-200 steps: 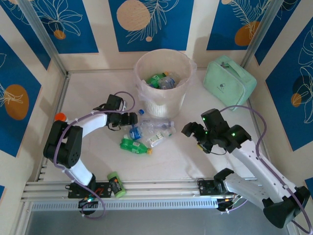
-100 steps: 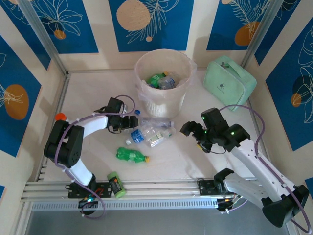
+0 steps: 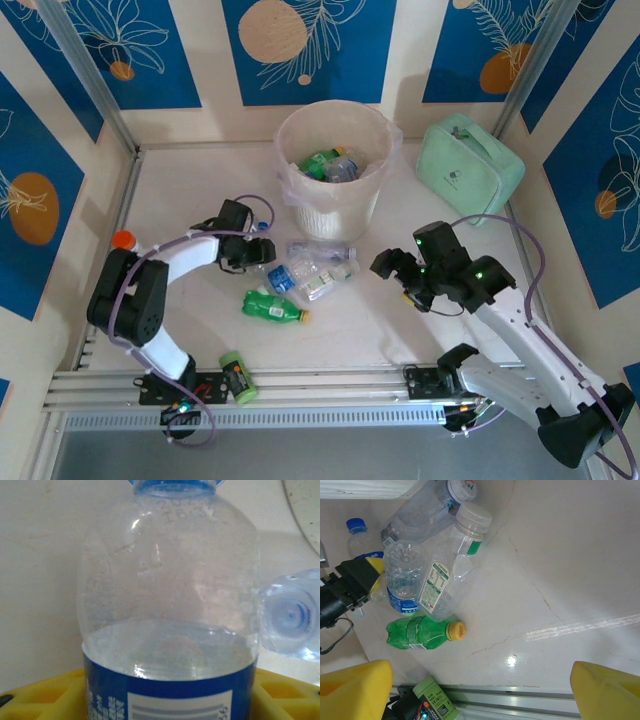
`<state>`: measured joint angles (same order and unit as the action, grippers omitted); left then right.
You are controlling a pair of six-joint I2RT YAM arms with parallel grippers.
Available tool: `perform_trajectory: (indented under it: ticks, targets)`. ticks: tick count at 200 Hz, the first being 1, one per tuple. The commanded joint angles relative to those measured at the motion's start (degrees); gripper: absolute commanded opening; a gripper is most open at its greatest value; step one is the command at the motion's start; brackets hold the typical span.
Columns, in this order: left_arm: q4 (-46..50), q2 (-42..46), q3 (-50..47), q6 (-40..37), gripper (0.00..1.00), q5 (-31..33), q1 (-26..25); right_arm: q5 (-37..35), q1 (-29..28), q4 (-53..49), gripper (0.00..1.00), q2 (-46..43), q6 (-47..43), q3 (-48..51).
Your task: Put the plastic bottles in the bin
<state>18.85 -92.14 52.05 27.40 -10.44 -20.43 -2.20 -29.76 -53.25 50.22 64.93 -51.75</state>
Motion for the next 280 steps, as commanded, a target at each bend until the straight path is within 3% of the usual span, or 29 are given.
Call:
perform_trajectory:
  ticks: [1, 26, 48, 110, 138, 179, 199, 280]
  targets:
    - [4.6, 6.5, 0.1, -1.2, 0.59, 2.5, -0.4, -0.6, -0.5, -0.5, 0.91, -0.7, -1.0, -3.7]
    - [7.0, 14.5, 0.5, -1.3, 0.58, 2.8, -0.3, -1.2, -1.7, 0.7, 0.91, 0.1, -3.7, -8.5]
    - [6.7, 22.0, 1.7, -1.3, 0.59, -1.2, -0.3, -0.5, -3.3, 1.8, 0.91, 2.7, -7.1, -15.1]
    - [-5.2, 32.7, 4.1, 4.5, 0.59, -26.3, -0.7, 3.8, -9.5, 5.8, 0.9, 16.0, -17.2, -35.1]
    - [-11.5, 34.3, 3.9, 8.3, 0.59, -33.3, -0.9, 8.3, -10.5, 8.1, 0.88, 21.4, -19.2, -41.6]
    - [-22.8, 34.2, 2.2, 15.6, 0.59, -42.2, -2.5, 7.9, -12.3, 7.3, 0.79, 28.2, -22.0, -49.7]
    - [-26.1, 33.5, 1.6, 18.0, 0.59, -44.4, -3.8, 8.5, -12.3, 8.3, 0.74, 30.2, -22.5, -51.4]
    - [-22.3, 32.7, 2.4, 14.6, 0.57, -45.9, -8.0, 8.3, -12.2, 9.2, 0.64, 37.0, -23.6, -57.7]
